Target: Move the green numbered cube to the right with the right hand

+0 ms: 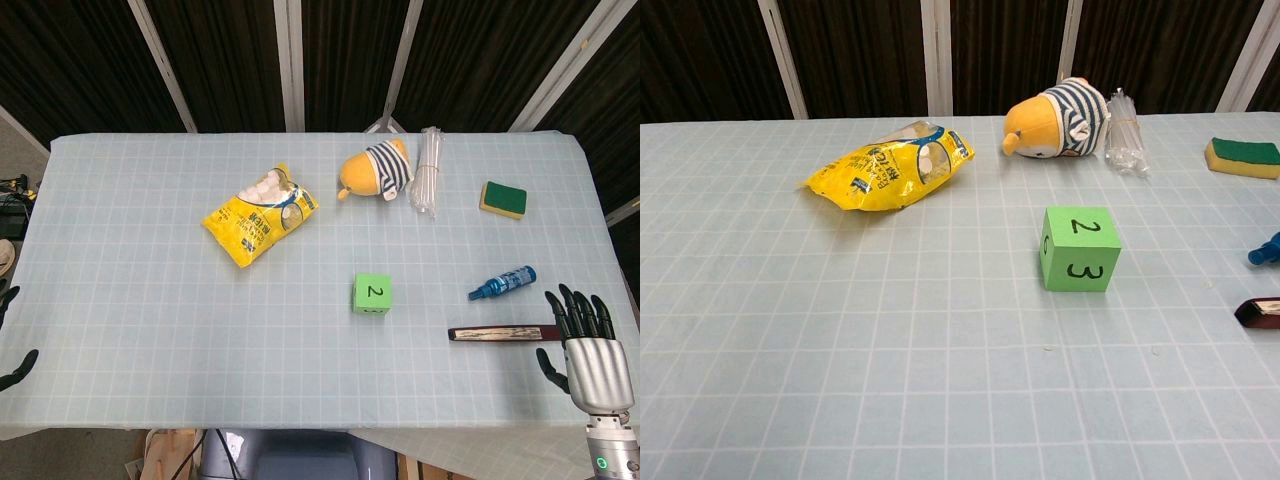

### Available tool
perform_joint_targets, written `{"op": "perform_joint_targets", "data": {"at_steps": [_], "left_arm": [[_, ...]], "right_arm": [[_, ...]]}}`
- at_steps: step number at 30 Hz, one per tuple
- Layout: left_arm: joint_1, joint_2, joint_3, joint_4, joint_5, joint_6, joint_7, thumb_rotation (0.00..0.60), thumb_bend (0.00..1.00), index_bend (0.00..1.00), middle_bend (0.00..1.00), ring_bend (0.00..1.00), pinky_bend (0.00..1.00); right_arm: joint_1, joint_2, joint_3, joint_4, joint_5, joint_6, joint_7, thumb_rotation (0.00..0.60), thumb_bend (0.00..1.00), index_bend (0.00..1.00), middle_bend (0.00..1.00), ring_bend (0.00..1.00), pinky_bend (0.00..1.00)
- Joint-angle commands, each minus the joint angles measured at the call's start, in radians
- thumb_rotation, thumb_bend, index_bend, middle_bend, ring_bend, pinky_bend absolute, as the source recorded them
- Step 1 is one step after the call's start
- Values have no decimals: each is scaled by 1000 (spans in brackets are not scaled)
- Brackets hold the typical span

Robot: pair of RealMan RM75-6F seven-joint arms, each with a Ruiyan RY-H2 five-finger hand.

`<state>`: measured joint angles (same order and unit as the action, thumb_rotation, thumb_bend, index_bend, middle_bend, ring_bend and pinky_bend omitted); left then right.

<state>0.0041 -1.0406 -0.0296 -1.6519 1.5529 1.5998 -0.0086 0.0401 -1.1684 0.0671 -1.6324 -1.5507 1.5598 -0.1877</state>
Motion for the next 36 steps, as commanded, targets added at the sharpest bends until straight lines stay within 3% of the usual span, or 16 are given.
{"op": "perform_joint_targets", "data": {"at_steps": [1, 24, 27, 31, 36], "left_arm": [[-5, -2, -2, 0, -2, -7, 6, 600, 361, 64, 9, 0, 0], [12, -9, 10, 4, 37, 37, 4, 600, 361, 64, 9, 0, 0], [12, -8, 5, 2, 29, 37, 4, 600, 361, 64, 9, 0, 0], [14, -8, 1, 3, 21, 39, -1, 600, 361, 64, 8, 0, 0], [9, -8, 5, 0, 26, 30, 3, 600, 361, 64, 8, 0, 0]], "right_arm": [[2, -2, 2, 1, 2, -1, -1, 600, 352, 89, 52, 67, 47], [3, 22, -17, -13, -9, -23, 26, 600, 352, 89, 52, 68, 47], [5, 23, -19, -16, -20, -20, 37, 600, 353, 89, 59, 106, 56], [4, 2, -16, -38, -45, 5, 30, 600, 352, 107, 202, 291, 219], [45, 16, -15, -118, -94, -36, -36, 600, 352, 133, 477, 578, 531]]}}
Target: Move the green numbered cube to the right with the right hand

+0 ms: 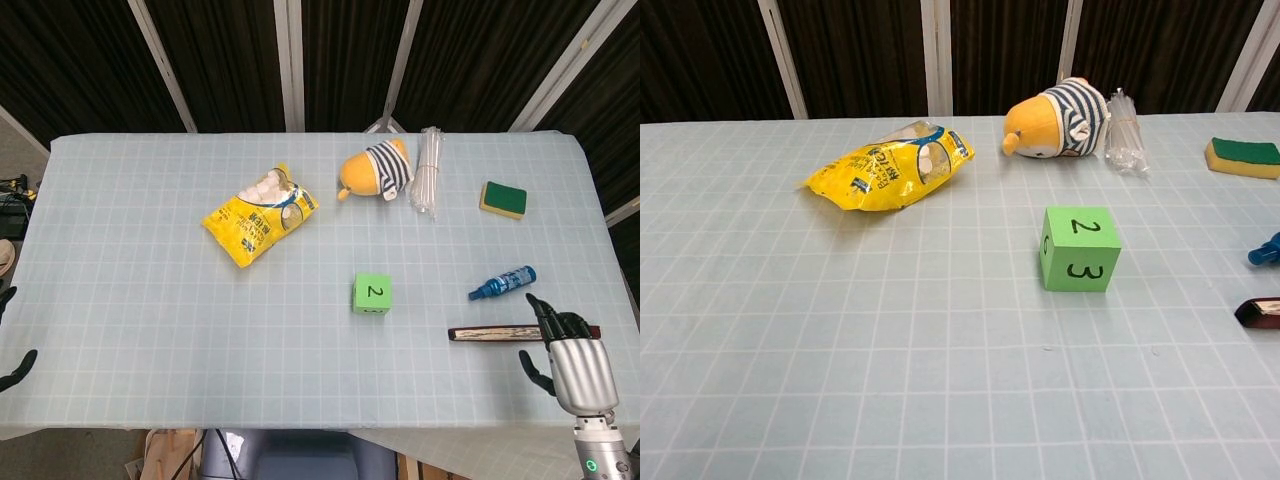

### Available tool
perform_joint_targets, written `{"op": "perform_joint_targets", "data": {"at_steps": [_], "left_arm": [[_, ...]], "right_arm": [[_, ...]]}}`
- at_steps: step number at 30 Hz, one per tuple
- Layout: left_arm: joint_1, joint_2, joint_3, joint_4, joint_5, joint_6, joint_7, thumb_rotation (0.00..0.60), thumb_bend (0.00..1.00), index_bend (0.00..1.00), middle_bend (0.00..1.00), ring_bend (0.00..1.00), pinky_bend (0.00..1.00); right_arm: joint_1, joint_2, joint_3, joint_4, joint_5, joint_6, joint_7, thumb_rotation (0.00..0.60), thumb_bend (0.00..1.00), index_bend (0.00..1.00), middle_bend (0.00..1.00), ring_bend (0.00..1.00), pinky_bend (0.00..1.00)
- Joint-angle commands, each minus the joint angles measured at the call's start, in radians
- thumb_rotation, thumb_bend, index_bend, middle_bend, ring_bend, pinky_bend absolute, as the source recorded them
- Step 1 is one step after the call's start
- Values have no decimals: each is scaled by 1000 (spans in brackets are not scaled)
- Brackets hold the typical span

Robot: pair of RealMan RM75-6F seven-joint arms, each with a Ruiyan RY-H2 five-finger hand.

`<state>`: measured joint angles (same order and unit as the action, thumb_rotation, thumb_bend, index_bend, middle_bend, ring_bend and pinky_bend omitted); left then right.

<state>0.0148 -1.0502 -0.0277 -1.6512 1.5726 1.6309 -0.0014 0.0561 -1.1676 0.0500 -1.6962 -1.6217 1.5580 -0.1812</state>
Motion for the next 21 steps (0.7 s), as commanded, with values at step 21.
{"op": "perform_joint_targets", "data": {"at_steps": [21], "left_arm": [[-9, 23, -8, 7, -23, -24, -66, 600, 361, 64, 8, 0, 0]], "right_arm": [[536, 29, 179, -496, 661, -581, -683, 600, 718, 181, 833, 881, 745]]}}
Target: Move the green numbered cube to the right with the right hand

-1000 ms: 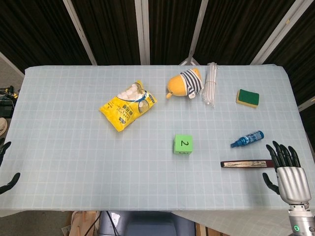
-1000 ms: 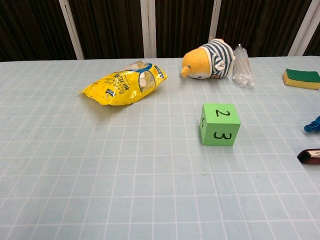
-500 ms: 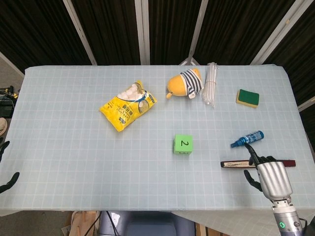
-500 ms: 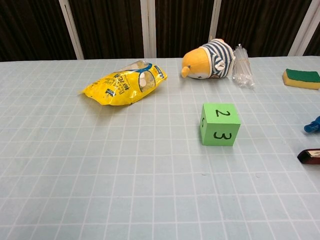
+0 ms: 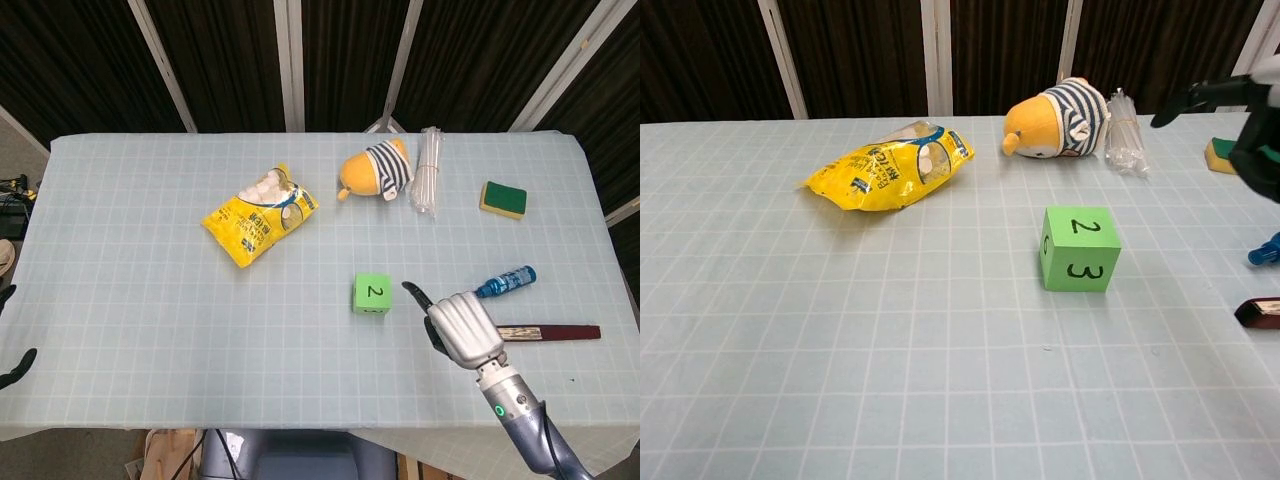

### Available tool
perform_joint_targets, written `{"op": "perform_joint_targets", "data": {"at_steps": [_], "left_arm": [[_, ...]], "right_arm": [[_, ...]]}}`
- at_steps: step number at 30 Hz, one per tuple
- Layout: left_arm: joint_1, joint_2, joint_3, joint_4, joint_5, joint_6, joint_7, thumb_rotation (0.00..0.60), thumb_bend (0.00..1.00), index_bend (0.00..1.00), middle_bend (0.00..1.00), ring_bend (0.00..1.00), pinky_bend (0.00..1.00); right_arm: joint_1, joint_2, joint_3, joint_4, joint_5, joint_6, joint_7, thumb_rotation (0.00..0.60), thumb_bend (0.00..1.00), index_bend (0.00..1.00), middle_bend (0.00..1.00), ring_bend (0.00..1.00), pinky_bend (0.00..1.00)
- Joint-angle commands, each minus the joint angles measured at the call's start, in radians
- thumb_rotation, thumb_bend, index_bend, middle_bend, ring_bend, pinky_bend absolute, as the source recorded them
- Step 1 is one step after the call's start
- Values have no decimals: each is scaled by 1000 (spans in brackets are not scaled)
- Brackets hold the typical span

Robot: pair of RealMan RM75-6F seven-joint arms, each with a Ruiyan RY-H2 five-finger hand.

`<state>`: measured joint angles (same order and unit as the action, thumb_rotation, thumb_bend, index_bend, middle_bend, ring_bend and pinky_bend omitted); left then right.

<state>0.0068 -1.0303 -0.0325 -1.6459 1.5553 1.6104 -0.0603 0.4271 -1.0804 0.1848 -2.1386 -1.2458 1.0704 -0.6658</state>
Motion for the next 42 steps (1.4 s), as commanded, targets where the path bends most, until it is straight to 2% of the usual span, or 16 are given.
{"op": "perform_joint_targets", "data": {"at_steps": [1, 6, 9, 13, 20, 28, 35, 42], "left_arm": [[-2, 4, -4, 2, -9, -5, -11, 600, 361, 64, 8, 0, 0], [-7, 9, -10, 7, -21, -16, -30, 600, 361, 64, 7, 0, 0], [-10, 11, -13, 9, -30, -22, -37, 600, 361, 64, 7, 0, 0], [-14, 12, -18, 11, -41, -29, -39, 600, 361, 64, 7, 0, 0], [-13, 14, -18, 10, -40, -27, -43, 600, 361, 64, 7, 0, 0], [-17, 16, -20, 9, -49, -37, -42, 600, 361, 64, 8, 0, 0], [-15, 17, -21, 10, -51, -35, -48, 600, 361, 64, 8, 0, 0], [-15, 18, -21, 8, -54, -36, -47, 600, 361, 64, 8, 0, 0]], "right_arm": [[191, -69, 46, -55, 338, -91, -230, 600, 722, 180, 833, 882, 745], [377, -181, 69, -45, 680, 4, -404, 600, 731, 172, 833, 883, 745], [451, -230, 85, -34, 797, 56, -442, 600, 732, 172, 832, 883, 745], [533, -289, 88, -5, 895, 107, -477, 600, 740, 172, 833, 883, 745], [622, -369, 87, 63, 987, 132, -480, 600, 741, 172, 832, 882, 745], [687, -403, 76, 100, 1056, 149, -480, 600, 741, 172, 832, 883, 745], [706, -407, 46, 116, 1082, 154, -464, 600, 740, 172, 832, 883, 745], [699, -395, 5, 109, 1058, 153, -431, 600, 741, 172, 832, 883, 745]]}}
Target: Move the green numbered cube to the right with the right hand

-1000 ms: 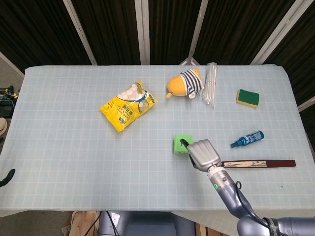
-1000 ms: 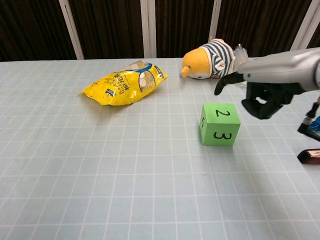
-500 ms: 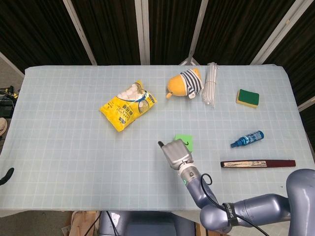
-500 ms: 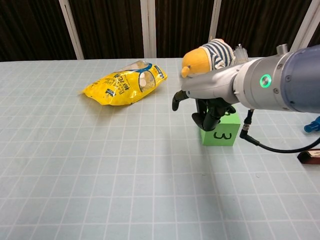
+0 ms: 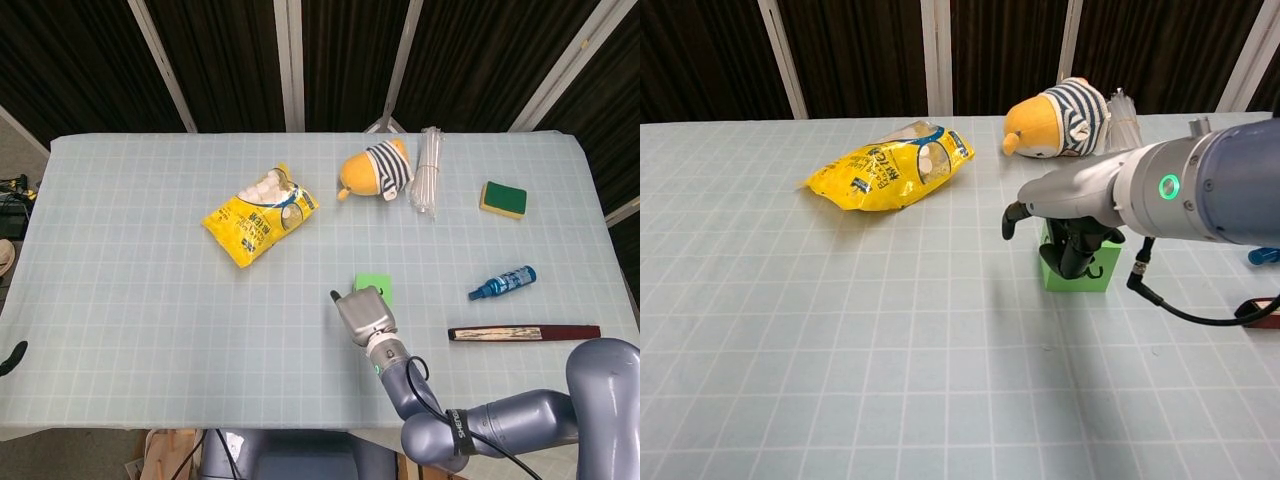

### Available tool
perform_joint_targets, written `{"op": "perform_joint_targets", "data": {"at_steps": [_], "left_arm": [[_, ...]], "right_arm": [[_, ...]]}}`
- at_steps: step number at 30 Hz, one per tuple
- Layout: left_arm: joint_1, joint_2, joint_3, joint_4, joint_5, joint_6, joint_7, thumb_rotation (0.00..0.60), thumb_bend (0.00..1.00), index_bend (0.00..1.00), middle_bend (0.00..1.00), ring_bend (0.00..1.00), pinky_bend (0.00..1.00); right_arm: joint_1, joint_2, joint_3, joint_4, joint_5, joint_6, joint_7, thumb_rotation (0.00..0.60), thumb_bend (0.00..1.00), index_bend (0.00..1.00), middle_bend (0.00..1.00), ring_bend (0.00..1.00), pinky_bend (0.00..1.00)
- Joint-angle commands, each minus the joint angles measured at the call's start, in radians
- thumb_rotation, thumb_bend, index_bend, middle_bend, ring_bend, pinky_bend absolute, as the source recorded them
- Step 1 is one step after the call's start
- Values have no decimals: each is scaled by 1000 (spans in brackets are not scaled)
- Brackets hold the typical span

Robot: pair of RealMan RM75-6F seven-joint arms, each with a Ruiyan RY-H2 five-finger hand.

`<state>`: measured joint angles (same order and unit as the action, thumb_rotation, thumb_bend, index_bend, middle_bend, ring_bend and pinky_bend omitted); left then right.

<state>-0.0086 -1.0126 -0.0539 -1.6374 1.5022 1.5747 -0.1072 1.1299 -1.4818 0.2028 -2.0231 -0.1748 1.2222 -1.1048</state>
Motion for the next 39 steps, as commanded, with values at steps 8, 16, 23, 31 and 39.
{"op": "perform_joint_targets", "data": {"at_steps": [8, 16, 23, 31, 39], "left_arm": [[1, -1, 1, -2, -1, 0, 7, 600, 361, 64, 7, 0, 0], [-1, -6, 0, -5, -3, -3, 21, 600, 361, 64, 7, 0, 0], [1, -7, 1, -6, -2, 2, 25, 600, 361, 64, 7, 0, 0], [0, -6, -1, -5, -5, -1, 21, 600, 361, 64, 7, 0, 0], [0, -7, -1, -7, -6, -1, 25, 600, 361, 64, 7, 0, 0]], "right_arm": [[-23, 37, -64, -42, -73, 19, 42, 600, 741, 172, 833, 883, 745], [-38, 66, -101, -59, -98, 35, 63, 600, 741, 172, 832, 883, 745], [-42, 79, -118, -61, -105, 32, 74, 600, 740, 172, 832, 883, 745], [-44, 87, -139, -64, -105, 30, 81, 600, 741, 172, 833, 883, 745], [-51, 92, -167, -66, -107, 20, 87, 600, 741, 172, 833, 883, 745]]}}
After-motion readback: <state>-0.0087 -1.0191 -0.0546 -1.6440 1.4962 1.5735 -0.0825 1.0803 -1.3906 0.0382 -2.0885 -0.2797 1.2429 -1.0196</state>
